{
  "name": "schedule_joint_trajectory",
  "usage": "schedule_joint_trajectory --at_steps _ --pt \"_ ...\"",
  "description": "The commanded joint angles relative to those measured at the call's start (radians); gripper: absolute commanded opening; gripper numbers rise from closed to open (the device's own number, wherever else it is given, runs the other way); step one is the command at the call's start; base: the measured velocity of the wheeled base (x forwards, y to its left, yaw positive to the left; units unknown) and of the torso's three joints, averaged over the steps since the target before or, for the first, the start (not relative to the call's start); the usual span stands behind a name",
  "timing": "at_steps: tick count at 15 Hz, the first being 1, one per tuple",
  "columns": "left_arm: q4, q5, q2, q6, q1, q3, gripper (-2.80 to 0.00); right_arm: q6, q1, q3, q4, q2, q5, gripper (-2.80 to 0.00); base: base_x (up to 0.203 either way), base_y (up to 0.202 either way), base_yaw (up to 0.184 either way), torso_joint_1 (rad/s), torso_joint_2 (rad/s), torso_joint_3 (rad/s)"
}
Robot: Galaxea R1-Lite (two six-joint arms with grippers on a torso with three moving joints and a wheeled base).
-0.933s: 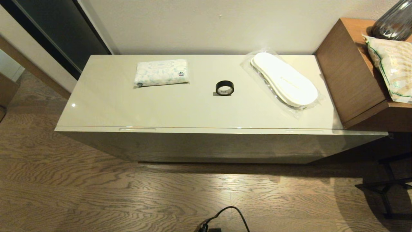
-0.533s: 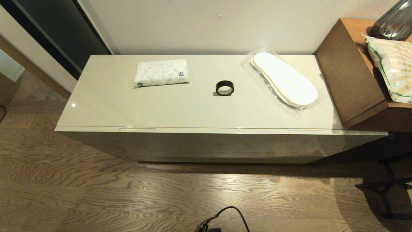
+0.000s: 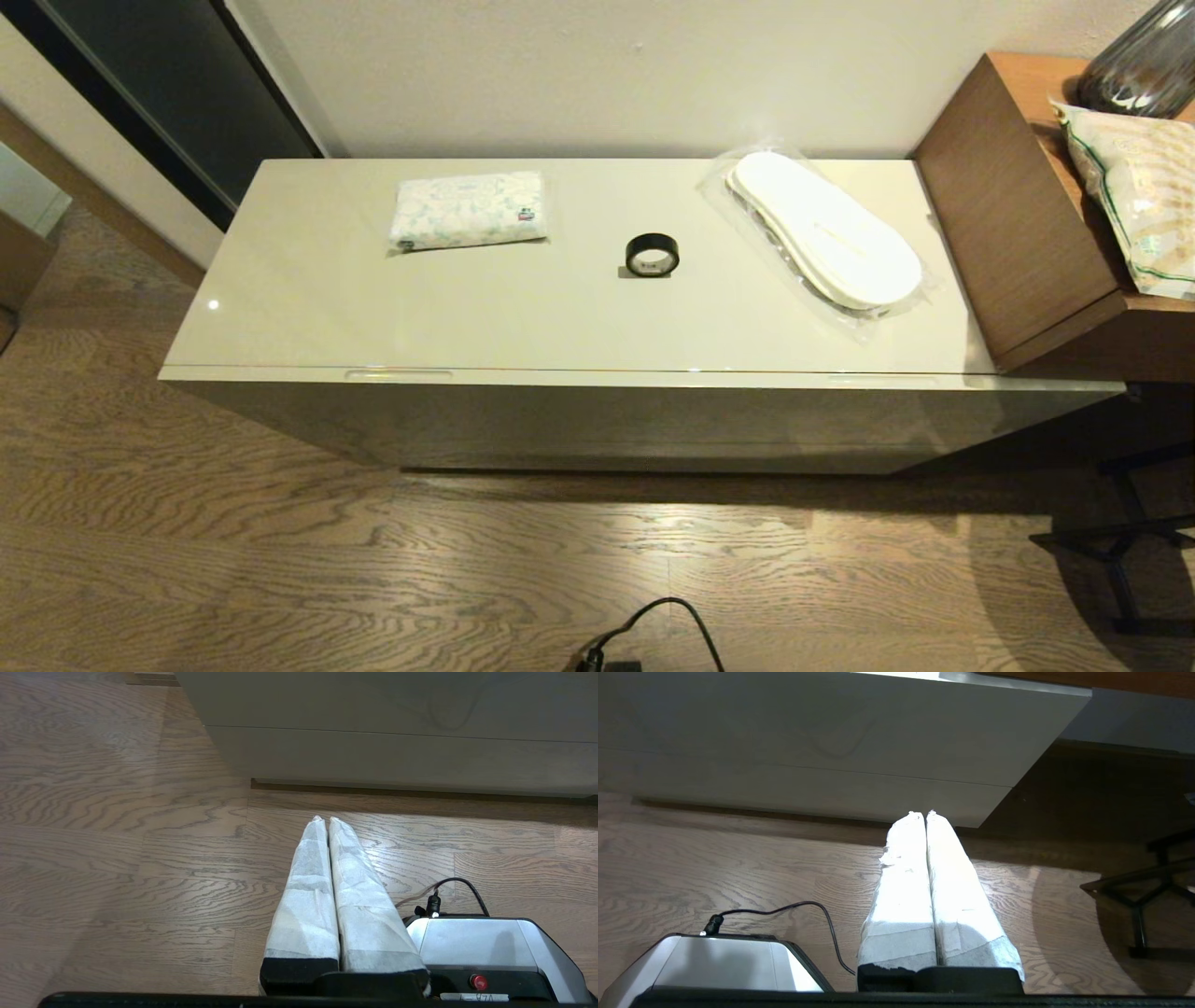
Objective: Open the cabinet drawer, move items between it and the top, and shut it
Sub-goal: Open the drawer
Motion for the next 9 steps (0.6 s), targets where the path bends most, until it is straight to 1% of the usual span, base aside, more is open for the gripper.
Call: schedule_joint_trajectory --at_steps 1,3,6,7,8,9 --pt "0.001 0.0 0.0 0.0 0.0 0.0 -2.8 -0.007 0.0 0.008 -0.024 -0.003 -0.005 -2.8 0.0 0.0 0.0 0.0 0.0 0.0" --pt "0.001 0.0 0.0 0.0 0.0 0.0 -2.8 0.009 0.0 0.009 -0.025 -0.003 -0.008 -2.8 0.0 0.0 0.0 0.0 0.0 0.0" --pt "0.001 0.0 0.0 -0.002 0.001 0.0 -2.8 0.008 0.0 0.006 -0.035 -0.003 -0.005 -2.8 0.0 0.0 0.0 0.0 0.0 0.0" --pt "0.001 0.0 0.0 -0.001 0.0 0.0 -2.8 0.004 0.0 -0.025 -0.033 0.001 -0.003 -2.8 0.0 0.0 0.0 0.0 0.0 0.0" --pt "0.001 0.0 0.0 -0.001 0.001 0.0 -2.8 0.017 0.0 -0.099 -0.018 0.033 0.0 -2.8 0.0 0.0 0.0 0.0 0.0 0.0" --pt "0.001 0.0 0.0 0.0 0.001 0.0 -2.8 0.059 0.0 -0.215 0.0 0.088 0.0 -2.8 0.0 0.0 0.0 0.0 0.0 0.0"
